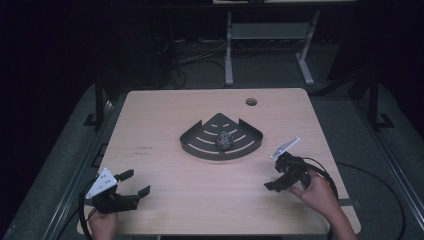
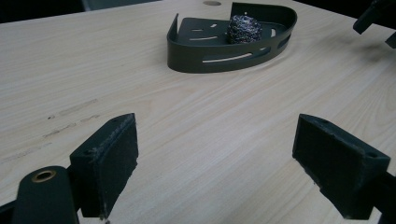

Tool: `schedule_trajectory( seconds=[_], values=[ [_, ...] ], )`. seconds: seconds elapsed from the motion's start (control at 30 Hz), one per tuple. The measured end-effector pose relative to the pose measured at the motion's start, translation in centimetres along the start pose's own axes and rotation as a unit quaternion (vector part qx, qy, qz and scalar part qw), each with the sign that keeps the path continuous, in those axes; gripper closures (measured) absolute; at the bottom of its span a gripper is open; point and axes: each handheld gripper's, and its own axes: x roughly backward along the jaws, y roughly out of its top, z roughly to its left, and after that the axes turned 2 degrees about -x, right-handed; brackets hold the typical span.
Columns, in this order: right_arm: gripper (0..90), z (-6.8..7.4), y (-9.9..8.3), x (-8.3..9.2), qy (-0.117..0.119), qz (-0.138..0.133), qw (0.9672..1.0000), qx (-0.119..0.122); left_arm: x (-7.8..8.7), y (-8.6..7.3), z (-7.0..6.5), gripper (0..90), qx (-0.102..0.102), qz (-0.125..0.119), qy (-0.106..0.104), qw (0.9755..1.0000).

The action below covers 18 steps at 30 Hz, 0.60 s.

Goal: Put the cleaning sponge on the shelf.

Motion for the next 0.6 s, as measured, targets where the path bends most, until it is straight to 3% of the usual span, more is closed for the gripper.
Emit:
schedule_trajectory(
  seconds=[0.47, 0.6],
  values=[
    [18.1, 0.4, -2.3, 0.1, -0.005, -0.012, 0.9999, -0.011, -0.2, 0.1, -0.1, 13.7, -0.001, 0.001, -0.001, 1.0],
    [17.5, 1.1, -3.5, 0.4, -0.016, -0.027, 0.9994, -0.014, -0.3, 0.1, -0.1, 13.7, -0.002, 0.003, -0.001, 1.0]
  ],
)
